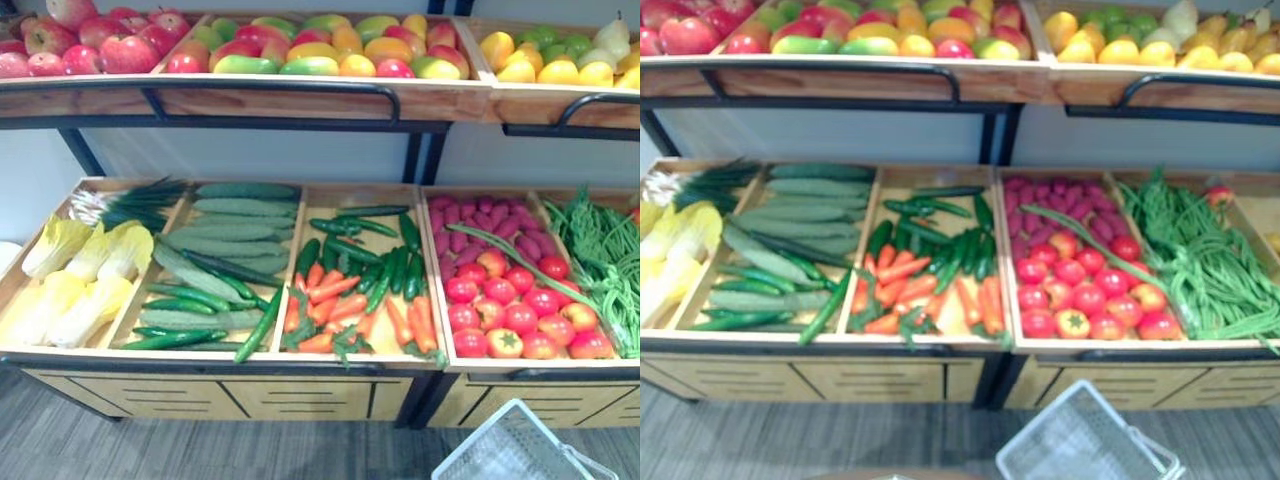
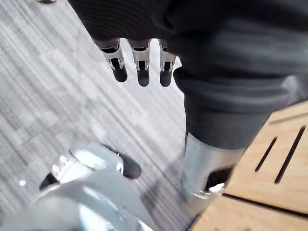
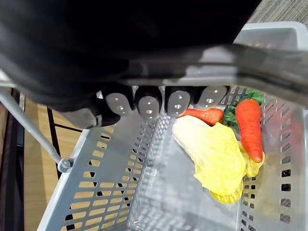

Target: Pick vegetable in the basket

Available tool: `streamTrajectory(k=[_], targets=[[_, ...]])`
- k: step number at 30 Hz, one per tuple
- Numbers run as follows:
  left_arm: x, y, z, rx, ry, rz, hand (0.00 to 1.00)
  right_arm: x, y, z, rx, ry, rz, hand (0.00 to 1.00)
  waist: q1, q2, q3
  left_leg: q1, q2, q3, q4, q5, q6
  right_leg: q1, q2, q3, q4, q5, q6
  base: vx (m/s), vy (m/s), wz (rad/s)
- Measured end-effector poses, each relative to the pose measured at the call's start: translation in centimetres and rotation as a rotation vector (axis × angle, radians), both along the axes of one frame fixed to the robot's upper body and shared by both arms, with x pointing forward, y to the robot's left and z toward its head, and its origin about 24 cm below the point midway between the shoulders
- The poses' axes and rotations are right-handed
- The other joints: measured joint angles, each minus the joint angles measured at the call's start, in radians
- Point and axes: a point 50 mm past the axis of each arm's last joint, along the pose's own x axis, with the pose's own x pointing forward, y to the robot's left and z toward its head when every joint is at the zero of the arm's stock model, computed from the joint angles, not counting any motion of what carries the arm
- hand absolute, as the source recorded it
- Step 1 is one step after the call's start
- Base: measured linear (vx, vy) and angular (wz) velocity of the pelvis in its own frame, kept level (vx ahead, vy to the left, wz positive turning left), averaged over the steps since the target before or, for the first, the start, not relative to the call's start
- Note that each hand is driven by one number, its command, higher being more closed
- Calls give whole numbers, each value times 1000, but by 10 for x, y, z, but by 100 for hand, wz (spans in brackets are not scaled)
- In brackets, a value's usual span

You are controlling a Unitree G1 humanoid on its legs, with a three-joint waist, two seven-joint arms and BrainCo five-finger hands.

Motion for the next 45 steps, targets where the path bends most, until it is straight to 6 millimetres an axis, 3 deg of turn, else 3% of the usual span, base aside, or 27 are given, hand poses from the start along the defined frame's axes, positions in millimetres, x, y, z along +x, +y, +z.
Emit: streamTrajectory(k=[6,12,13,15,17,19,21,22,23,24,25,27,31,32,33,34,35,37,40,42,45], targets=[[37,2,-2,-26,-57,-262,0,33,4,-1,24,-30,125,100,-28,0,53,17,-7,4,4,-11,-8,20,-1,8,-23,2,4,98,2,-4],[52,4,-1,-22,-65,-405,0,49,8,0,29,-50,225,100,-27,4,84,57,-7,32,9,-32,-11,34,0,46,-20,2,4,28,3,-18],[53,4,-1,-22,-68,-412,0,51,7,0,31,-57,239,100,-28,-7,93,53,-6,36,38,-54,-8,31,-4,55,-8,-1,4,1,43,-26],[63,5,0,-16,-84,-454,0,61,0,4,8,-81,254,100,-34,-3,136,-9,15,32,269,-186,7,-10,-31,85,132,-62,7,-50,64,-23],[66,5,0,-14,-97,-450,0,66,-4,7,-9,-105,249,100,-42,10,146,-58,35,32,398,-256,17,-61,-36,119,227,-83,8,-90,107,-40],[68,5,0,-18,-99,-449,0,75,-2,9,-6,-158,248,100,-47,1,156,-71,46,91,470,-298,28,-124,-35,191,282,-68,-1,-113,170,-85],[67,4,-1,-22,-93,-448,0,83,3,11,-8,-194,245,100,-47,5,159,-62,73,185,487,-322,35,-185,-10,229,277,24,-20,-156,180,-158],[67,3,-1,-22,-97,-443,0,91,7,13,-8,-232,243,100,-45,8,164,-45,98,304,468,-323,49,-214,25,211,181,181,-62,-209,199,-212],[66,4,0,-20,-95,-446,0,92,9,13,-2,-240,238,100,-43,29,165,-28,120,366,444,-311,66,-208,39,190,107,260,-71,-270,207,-219],[67,7,1,-7,-99,-459,0,94,10,14,0,-250,236,100,-44,22,179,-16,122,432,427,-299,81,-232,27,90,175,212,-111,-308,173,-165],[70,11,2,7,-107,-470,0,87,9,13,-8,-244,192,100,-52,9,189,0,108,503,391,-280,92,-260,-20,-67,428,35,-157,-251,152,-146],[71,11,3,9,-110,-475,0,77,5,11,-9,-219,175,100,-50,2,191,35,93,596,351,-255,103,-221,-71,-178,611,-67,-162,-134,98,-126],[74,13,3,14,-104,-520,0,76,4,8,5,-177,193,100,-49,-16,182,44,87,751,358,-234,112,-138,-165,-260,665,-125,-135,-92,-85,-133],[76,12,3,12,-103,-529,0,81,4,8,11,-173,202,100,-54,-19,183,42,108,784,401,-234,112,-148,-148,-307,638,-134,-151,-85,-267,-141],[75,6,1,-8,-100,-535,0,80,0,8,4,-161,194,100,-50,4,175,34,132,799,404,-226,126,-157,-93,-313,576,-124,-168,-101,-252,-140],[75,5,1,-12,-100,-536,0,80,1,8,5,-157,191,100,-50,13,168,34,134,798,390,-212,139,-158,-74,-303,533,-124,-168,-113,-203,-148],[74,3,0,-19,-97,-545,0,80,3,7,10,-149,192,100,-50,21,155,35,141,805,364,-180,130,-161,-38,-291,454,-127,-162,-126,-315,-139],[81,5,1,-14,-109,-561,0,81,4,7,15,-146,198,100,-51,24,153,36,151,851,390,-166,113,-175,-18,-294,394,-144,-136,-107,-318,-123],[92,4,3,-11,-137,-564,0,76,9,3,34,-128,195,100,-56,33,151,59,204,884,479,-164,111,-139,51,-266,264,-144,-136,-57,-161,-90],[98,-2,3,-27,-168,-530,0,70,13,0,50,-107,199,100,-69,41,147,88,265,883,553,-157,101,-81,108,-241,177,-127,-140,-101,-138,-60],[102,-14,1,-55,-195,-501,0,69,20,-2,66,-106,206,100,-84,48,140,109,299,869,603,-122,91,-49,146,-199,115,-100,-149,-80,-81,-60]])
